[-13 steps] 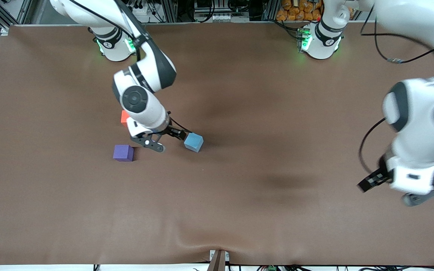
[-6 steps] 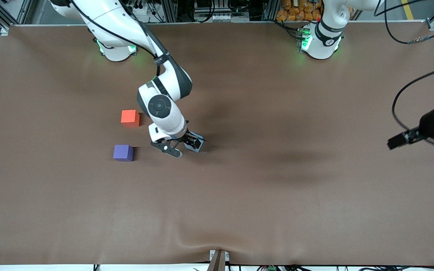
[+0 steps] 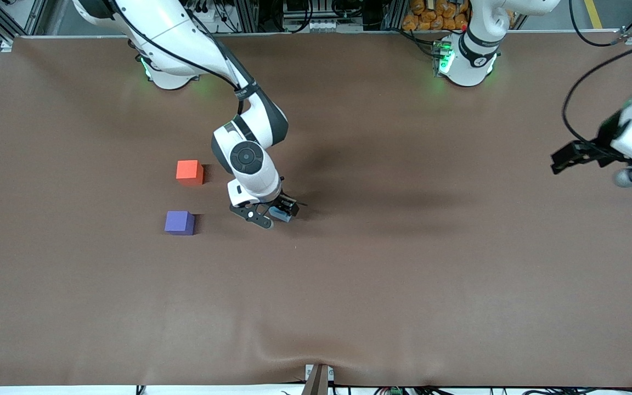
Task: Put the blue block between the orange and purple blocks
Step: 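Grasp the light blue block with the right gripper and lift it, then lower the light blue block between the orange and purple blocks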
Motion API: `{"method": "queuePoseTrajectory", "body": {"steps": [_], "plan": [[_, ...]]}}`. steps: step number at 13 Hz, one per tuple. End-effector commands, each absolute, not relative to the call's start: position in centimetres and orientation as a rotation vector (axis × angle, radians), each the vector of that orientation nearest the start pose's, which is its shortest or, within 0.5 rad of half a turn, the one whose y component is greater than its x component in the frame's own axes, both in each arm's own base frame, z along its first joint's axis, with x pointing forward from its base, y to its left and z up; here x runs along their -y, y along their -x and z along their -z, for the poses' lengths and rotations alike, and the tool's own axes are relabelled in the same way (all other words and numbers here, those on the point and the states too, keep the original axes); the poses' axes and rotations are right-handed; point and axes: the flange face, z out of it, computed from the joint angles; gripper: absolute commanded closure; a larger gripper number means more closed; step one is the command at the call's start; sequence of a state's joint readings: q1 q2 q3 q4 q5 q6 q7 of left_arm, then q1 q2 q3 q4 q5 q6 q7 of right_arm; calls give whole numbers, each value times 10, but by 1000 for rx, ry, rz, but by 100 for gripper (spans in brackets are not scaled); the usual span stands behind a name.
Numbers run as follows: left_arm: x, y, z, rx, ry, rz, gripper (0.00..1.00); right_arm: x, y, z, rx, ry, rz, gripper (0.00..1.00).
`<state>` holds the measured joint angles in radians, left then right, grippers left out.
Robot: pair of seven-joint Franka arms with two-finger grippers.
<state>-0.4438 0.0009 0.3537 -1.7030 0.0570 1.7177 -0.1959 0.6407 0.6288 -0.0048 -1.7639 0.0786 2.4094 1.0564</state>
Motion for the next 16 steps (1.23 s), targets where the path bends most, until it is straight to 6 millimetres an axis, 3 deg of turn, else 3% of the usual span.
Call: {"method": "queuePoseTrajectory", "body": {"steps": [1,3,4,6,8,11,14,16], "plan": [[90,-557,-583,12,3026,105,0,-402,-537,-215,-753,3002,-18,100],[116,-559,-585,-43,3037,120,0,-398,-542,-224,-751,3004,-25,100],[135,-561,-586,-83,3044,128,0,-394,-543,-238,-751,3021,-52,100],[151,-567,-595,-86,3129,138,0,-370,-553,-279,-709,3093,-163,100],[169,-562,-601,-163,3129,159,0,-324,-559,-325,-548,3160,-289,100],[171,-559,-610,-143,3139,178,0,-236,-558,-364,-262,3155,-322,100],[167,-556,-600,-134,3137,79,0,-168,-553,-376,-43,3126,-301,100],[165,-556,-602,-153,3133,84,0,-149,-543,-350,-3,3119,-231,100]]}}
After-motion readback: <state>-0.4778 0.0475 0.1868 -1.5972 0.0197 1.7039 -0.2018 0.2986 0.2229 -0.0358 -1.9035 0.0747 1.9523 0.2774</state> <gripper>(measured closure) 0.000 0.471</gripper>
